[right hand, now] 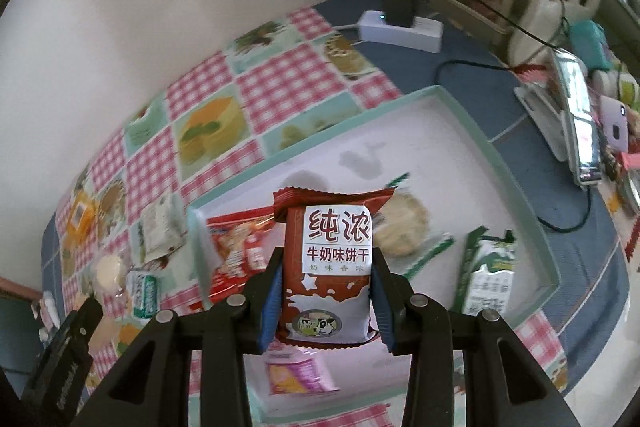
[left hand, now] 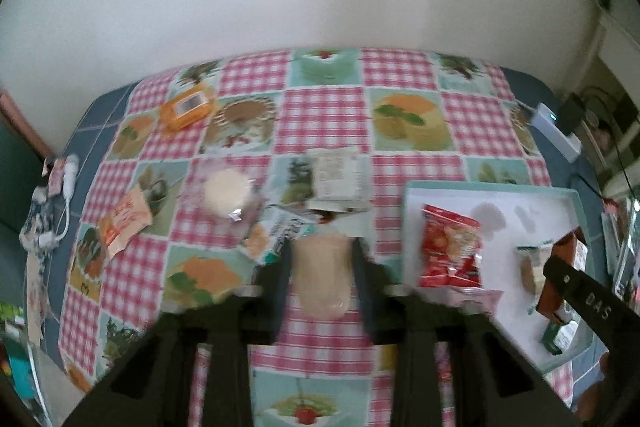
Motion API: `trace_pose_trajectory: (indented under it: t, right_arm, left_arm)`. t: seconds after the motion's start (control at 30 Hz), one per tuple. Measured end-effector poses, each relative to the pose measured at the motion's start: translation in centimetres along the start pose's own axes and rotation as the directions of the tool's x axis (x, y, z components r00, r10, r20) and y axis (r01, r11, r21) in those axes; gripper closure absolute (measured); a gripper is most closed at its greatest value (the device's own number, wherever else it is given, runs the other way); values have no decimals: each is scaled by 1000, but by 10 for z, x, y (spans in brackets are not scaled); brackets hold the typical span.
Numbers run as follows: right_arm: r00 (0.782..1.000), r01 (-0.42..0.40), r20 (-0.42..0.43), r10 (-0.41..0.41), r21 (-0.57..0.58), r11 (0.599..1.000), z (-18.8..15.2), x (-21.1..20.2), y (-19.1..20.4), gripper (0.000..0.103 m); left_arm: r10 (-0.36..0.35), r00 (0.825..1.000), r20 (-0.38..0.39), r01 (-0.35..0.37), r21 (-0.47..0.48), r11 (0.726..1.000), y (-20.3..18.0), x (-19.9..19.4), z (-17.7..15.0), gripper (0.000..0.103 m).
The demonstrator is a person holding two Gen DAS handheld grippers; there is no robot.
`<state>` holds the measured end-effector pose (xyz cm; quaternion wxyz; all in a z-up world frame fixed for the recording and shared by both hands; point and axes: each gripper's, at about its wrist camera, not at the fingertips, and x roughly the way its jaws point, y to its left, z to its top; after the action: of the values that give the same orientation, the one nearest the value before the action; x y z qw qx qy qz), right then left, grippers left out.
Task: Organize snacks
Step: 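Grasp a small red candy with the left gripper while the right holds the milk biscuit bag over the tray, then drop the red candy into the tray with the left gripper while the right releases the milk biscuit bag there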
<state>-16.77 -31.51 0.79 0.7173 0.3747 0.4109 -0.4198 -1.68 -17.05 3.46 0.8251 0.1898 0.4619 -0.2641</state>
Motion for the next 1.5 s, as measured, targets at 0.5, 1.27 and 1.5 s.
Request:
trace_pose_trajectory:
  t: [0.5,1.27,1.5]
  right_arm:
    - [1000,13,-23,-12,68,998,8,9,-42,61]
    - [996,52,-81,-47,58,997,3,25,-44,61]
    - [995,52,-86,-47,64,997,3,26,-46,61]
  left_arm:
    - [-44,997,-66,42,-29,999,-5,25,-4,92]
    - [-186,926,-328,194,-10,981,-24,88,-43,68]
    - [-169,917,-360,180,-4,984,-24,96,-54,68]
